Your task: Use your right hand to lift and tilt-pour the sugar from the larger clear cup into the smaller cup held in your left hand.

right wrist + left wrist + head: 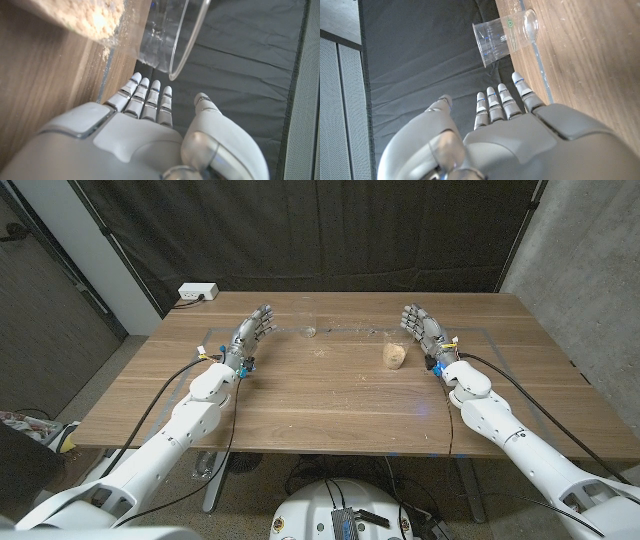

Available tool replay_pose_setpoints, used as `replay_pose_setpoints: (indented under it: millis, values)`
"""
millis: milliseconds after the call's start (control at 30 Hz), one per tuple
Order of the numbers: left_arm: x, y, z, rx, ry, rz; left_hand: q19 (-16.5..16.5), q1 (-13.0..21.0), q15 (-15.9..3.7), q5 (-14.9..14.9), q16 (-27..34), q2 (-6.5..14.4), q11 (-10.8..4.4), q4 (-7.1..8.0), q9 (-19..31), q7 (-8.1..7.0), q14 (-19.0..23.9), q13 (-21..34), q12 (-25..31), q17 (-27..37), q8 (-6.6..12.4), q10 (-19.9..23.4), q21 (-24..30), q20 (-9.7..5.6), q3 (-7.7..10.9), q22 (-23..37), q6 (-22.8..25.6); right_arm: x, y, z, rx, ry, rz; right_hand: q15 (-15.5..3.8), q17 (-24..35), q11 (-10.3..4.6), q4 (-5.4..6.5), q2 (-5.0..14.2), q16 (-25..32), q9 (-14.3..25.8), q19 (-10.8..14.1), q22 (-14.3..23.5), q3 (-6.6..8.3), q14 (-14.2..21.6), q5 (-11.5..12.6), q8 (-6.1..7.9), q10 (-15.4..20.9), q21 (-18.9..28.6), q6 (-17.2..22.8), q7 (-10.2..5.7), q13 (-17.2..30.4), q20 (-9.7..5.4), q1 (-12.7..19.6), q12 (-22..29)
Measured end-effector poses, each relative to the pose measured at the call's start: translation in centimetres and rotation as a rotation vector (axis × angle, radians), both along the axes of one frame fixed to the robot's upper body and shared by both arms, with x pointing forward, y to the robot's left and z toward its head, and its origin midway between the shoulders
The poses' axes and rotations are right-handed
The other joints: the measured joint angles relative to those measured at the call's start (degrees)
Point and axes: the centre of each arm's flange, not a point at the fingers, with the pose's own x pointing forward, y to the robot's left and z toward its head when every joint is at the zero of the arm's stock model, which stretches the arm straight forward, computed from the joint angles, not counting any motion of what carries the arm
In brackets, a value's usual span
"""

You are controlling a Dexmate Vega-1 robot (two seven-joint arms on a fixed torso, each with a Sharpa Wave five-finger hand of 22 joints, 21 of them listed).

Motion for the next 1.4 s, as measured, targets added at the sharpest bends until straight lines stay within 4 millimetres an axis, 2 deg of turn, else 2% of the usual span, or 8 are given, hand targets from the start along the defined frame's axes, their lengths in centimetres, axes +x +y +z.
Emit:
replay_pose_setpoints:
  millis: [267,367,567,767,800,900,1200,1400]
  values:
    - [-1.0,0.6,-1.0,0.013,-0.003,-0.002,0.0,0.15,0.0,0.0,0.0,0.13,-0.31,-0.15,0.0,0.07,0.0,0.0,0.0,0.0,0.24,0.31,0.0,0.0,0.15,0.0,0.07,-0.3,0.6,-0.2,-0.001,-0.009,-0.005,0.0,-0.09,0.23,-0.17,-0.09,0.0,0.0,0.01,0.0,0.15,0.0,0.0,0.0,0.22,0.0,0.0,0.0,0.05,0.01,0.36,0.0]
    - [-1.1,0.7,-1.0,0.015,-0.005,-0.003,-0.01,0.15,-0.3,0.0,0.0,0.13,-0.32,-0.15,0.0,0.3,0.3,0.0,0.01,0.0,0.24,0.32,0.0,0.0,0.15,0.0,0.31,-0.4,0.7,-0.4,-0.008,-0.011,-0.005,-0.04,-0.17,0.57,-0.99,-1.75,-0.32,0.0,0.33,-0.02,-0.55,-0.04,0.0,-0.63,-0.12,0.0,-0.56,0.5,0.05,0.51,0.75,-0.06]
    - [-1.2,0.7,-0.9,0.021,-0.016,-0.008,-0.01,0.59,-0.61,0.0,0.28,-0.31,-0.52,-0.15,0.0,0.19,0.61,-0.01,0.46,0.0,0.24,1.32,0.0,-0.01,0.15,0.0,0.43,0.0,0.2,-0.2,-0.038,-0.009,-0.019,0.02,-0.09,1.22,-2.9,-6.38,-1.34,-0.01,-1.34,-0.17,-2.53,-2.94,0.0,-2.53,-2.1,-0.69,-3.77,1.25,0.28,3.2,-0.78,-1.12]
    - [-1.3,0.6,-0.8,0.028,-0.025,-0.009,-0.01,0.58,-0.33,0.0,0.28,-0.3,-0.73,-0.15,-0.01,0.0,0.93,-0.01,0.79,0.0,0.24,2.16,-0.01,-0.01,0.15,0.0,0.61,0.4,-1.1,0.6,-0.07,-0.011,-0.044,0.42,-0.01,1.22,-2.9,-8.1,-1.55,-0.01,-2.16,-0.17,-3.77,-4.34,-0.44,-3.1,-2.1,-1.35,-4.86,1.12,0.28,4.42,-2.06,-1.12]
    - [-1.2,1.0,-0.7,0.032,-0.024,-0.001,-0.01,0.58,-0.33,0.0,0.28,-0.3,-0.73,-0.15,-0.01,0.0,0.93,-0.01,0.79,0.0,0.24,2.16,-0.01,-0.01,0.15,-0.01,0.61,0.2,-0.2,0.7,-0.178,-0.043,-0.032,0.17,-0.01,1.22,-2.69,-8.1,-1.55,-0.01,-2.16,-0.17,-3.98,-4.59,-0.64,-3.1,-2.1,-1.35,-4.86,1.12,0.28,4.42,-2.06,-1.41]
    - [-1.2,1.0,-0.6,0.037,-0.027,0.001,-0.01,0.57,-0.59,0.0,0.28,-0.3,-0.73,-0.15,-0.01,0.01,1.2,-0.01,0.97,-0.01,0.24,2.16,-0.01,-0.01,0.15,-0.01,0.61,0.3,-0.8,1.1,-0.227,-0.051,-0.043,0.12,-0.01,1.22,-2.56,-8.48,-1.55,-0.01,-2.21,-0.17,-4.11,-4.64,-0.73,-3.46,-2.1,-1.35,-4.86,1.12,0.27,4.47,-2.44,-1.57]
    - [-1.3,1.2,-0.2,0.053,-0.026,0.008,-0.02,0.51,-0.61,0.0,0.28,-0.23,-0.81,-0.15,-0.01,0.01,1.22,0.26,1.18,-0.01,0.24,2.69,-0.01,-0.01,0.14,-0.01,0.61,0.1,-2.9,1.9,-0.317,-0.058,-0.085,-0.09,0.25,0.94,-1.88,-9.34,-1.32,-0.01,-2.46,-0.17,-5.1,-4.44,-1.16,-3.46,-3.63,-1.35,-4.85,1.12,0.27,4.71,-3.99,-2.0]
    - [-1.5,1.1,0.2,0.064,-0.028,0.012,-0.02,0.13,-0.6,0.0,0.65,0.14,-1.01,-0.15,-0.01,0.01,1.83,0.26,1.22,-0.01,0.24,3.07,-0.01,-0.01,0.14,-0.01,0.61,-0.3,-4.4,1.9,-0.339,-0.046,-0.112,0.12,0.25,0.94,-1.88,-9.29,-1.1,-0.02,-1.71,-0.17,-5.1,-4.23,-1.15,-3.46,-3.62,-1.35,-4.41,1.13,0.56,4.61,-4.03,-2.0]
